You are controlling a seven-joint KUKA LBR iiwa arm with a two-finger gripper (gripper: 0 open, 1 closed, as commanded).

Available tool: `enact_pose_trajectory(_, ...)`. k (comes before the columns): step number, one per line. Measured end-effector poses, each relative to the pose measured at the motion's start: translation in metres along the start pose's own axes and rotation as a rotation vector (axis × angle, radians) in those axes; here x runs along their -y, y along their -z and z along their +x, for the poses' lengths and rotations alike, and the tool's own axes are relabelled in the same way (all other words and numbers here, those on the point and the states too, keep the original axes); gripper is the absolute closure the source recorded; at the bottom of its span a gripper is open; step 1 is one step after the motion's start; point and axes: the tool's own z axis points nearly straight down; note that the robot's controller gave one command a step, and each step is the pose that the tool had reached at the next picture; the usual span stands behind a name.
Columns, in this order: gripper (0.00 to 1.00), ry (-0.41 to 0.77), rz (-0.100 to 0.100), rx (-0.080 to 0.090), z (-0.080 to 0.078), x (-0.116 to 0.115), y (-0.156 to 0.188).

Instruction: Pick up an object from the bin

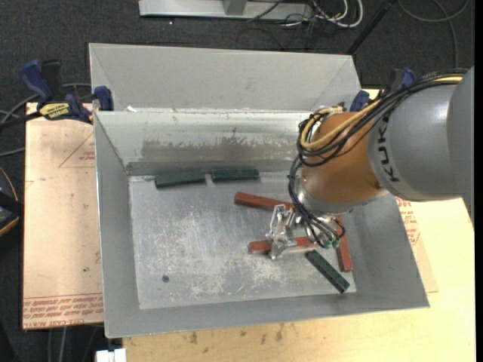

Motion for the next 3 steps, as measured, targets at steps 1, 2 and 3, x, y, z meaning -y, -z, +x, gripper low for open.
enact_pose_trajectory(1, 1.00, 0.000, 0.000, 0.000, 0.000, 0.000, 0.000)
enact_pose_trajectory(2, 1.00, 0.003, -0.001, -0.011, 0.013, -0.001, 0.032)
enact_pose_trajectory(3, 1.00, 0.008, -0.002, -0.011, 0.006, 0.012, 0.092)
